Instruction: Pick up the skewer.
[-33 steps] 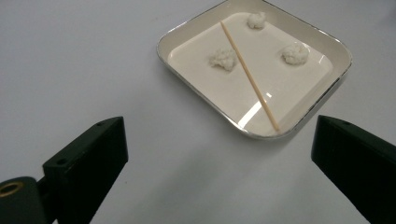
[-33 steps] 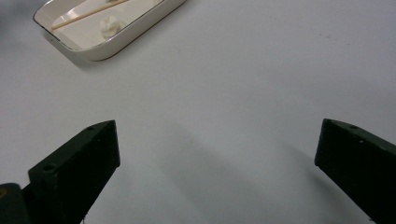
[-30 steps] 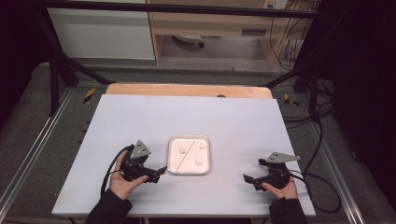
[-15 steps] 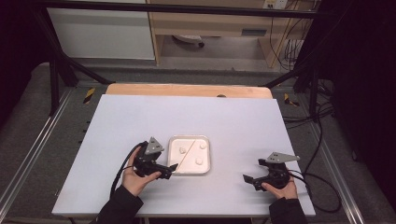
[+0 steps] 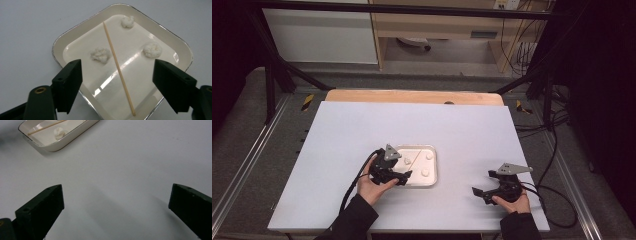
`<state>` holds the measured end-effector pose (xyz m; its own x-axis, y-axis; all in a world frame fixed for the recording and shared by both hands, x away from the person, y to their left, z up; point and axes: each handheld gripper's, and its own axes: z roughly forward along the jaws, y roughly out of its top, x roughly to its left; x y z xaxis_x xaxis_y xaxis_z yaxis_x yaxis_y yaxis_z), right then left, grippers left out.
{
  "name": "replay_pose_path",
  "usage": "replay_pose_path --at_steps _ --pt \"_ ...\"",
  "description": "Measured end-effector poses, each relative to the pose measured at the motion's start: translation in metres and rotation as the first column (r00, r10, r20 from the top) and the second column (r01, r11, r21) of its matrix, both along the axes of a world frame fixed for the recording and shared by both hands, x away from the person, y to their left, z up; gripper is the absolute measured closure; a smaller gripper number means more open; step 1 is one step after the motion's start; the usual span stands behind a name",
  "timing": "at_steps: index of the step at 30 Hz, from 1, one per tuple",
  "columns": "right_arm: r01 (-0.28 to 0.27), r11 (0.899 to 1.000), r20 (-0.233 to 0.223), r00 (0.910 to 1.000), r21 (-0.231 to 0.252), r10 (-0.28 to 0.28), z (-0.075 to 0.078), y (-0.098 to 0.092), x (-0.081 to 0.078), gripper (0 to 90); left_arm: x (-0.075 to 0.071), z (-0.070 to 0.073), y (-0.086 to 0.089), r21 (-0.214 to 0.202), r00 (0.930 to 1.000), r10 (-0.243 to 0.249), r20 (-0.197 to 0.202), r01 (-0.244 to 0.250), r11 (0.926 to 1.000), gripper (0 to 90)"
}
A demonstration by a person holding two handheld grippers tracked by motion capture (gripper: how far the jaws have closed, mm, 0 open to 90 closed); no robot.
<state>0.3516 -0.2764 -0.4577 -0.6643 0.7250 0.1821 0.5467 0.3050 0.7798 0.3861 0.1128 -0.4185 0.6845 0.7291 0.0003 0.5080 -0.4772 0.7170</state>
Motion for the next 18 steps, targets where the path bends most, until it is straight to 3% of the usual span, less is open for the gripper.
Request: replay_pose_path --at_steps 5,14,18 --pt "-0.001 1.000 -0.001 1.0000 -0.001 0.001 0.000 0.000 0.000 0.7 0.001 -0.007 -0.008 0.025 0.9999 0.006 -0.012 -0.006 0.9997 34.4" --pt "-0.001 1.000 -0.001 1.0000 0.001 0.001 0.000 0.000 0.000 0.7 -0.001 -0.018 -0.016 0.048 0.9989 0.033 -0.032 -0.031 0.9983 60.8" --pt "-0.001 1.000 0.000 1.0000 0.002 0.001 0.000 0.000 0.000 0.7 -0.002 -0.021 -0.019 0.060 0.9985 0.040 -0.038 -0.038 0.9975 66.5"
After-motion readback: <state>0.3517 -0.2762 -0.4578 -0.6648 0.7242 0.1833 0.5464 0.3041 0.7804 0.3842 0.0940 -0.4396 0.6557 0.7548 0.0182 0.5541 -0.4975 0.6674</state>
